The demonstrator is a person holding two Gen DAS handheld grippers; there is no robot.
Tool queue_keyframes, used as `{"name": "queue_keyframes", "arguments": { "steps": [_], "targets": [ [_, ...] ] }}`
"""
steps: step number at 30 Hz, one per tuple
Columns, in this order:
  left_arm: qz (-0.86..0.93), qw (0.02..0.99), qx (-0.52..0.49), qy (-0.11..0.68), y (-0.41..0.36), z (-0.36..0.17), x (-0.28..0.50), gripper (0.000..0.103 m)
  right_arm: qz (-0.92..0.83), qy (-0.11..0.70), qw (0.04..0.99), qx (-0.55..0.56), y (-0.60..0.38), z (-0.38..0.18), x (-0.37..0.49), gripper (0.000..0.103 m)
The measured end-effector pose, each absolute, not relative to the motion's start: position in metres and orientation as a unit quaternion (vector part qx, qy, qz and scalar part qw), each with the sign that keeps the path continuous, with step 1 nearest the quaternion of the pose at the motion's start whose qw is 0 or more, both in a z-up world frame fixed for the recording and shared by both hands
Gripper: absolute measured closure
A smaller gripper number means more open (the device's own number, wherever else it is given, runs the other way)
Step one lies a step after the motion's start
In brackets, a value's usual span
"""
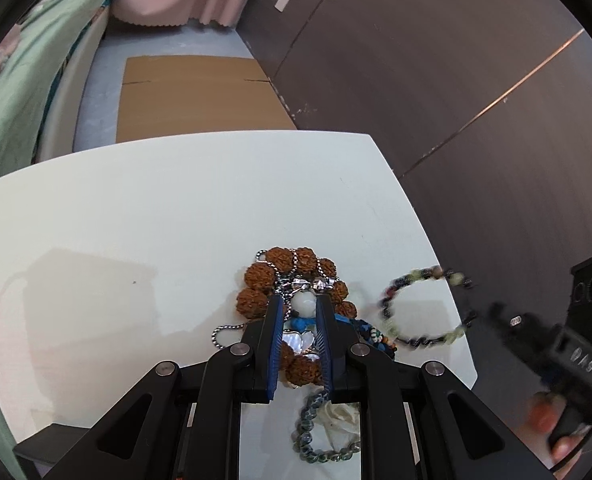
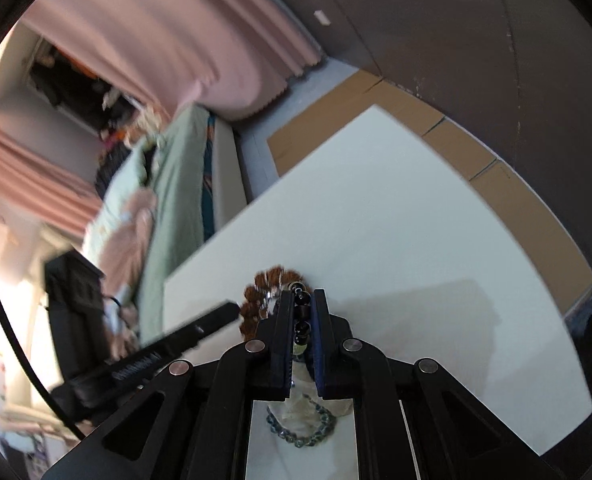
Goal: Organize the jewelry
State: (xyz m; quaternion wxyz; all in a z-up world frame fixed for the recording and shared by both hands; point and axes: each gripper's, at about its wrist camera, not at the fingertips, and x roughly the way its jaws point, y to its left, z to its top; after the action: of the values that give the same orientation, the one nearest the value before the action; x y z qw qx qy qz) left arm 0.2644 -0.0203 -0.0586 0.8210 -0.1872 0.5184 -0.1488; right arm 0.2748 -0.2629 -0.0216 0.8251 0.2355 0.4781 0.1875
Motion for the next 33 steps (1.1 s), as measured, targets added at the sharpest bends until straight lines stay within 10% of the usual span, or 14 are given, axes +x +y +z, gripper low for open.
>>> {"name": "queue_keyframes", "arguments": {
  "steps": [18,25,33],
  "targets": [
    [-0.202,0.811,-0.127,0.534,-0.083,-0.055,0.260,0.085,0.155,0.481,0.821,0.267,-0.329,-0.022,0.270,0.093],
    [-0.207,0.817,-0.064,0.535,-0.110,-0.057,0.246,0.040,0.168,0.484,0.818,0.260,-0.322,-0.023,0.271,0.093],
    [-0.146,0.836,-0.017,0.529,-0.112,-0.063,0.252,0.038,0.166,0.491,0.816,0.254,-0.315,-0.026,0.272,0.093]
  ]
}}
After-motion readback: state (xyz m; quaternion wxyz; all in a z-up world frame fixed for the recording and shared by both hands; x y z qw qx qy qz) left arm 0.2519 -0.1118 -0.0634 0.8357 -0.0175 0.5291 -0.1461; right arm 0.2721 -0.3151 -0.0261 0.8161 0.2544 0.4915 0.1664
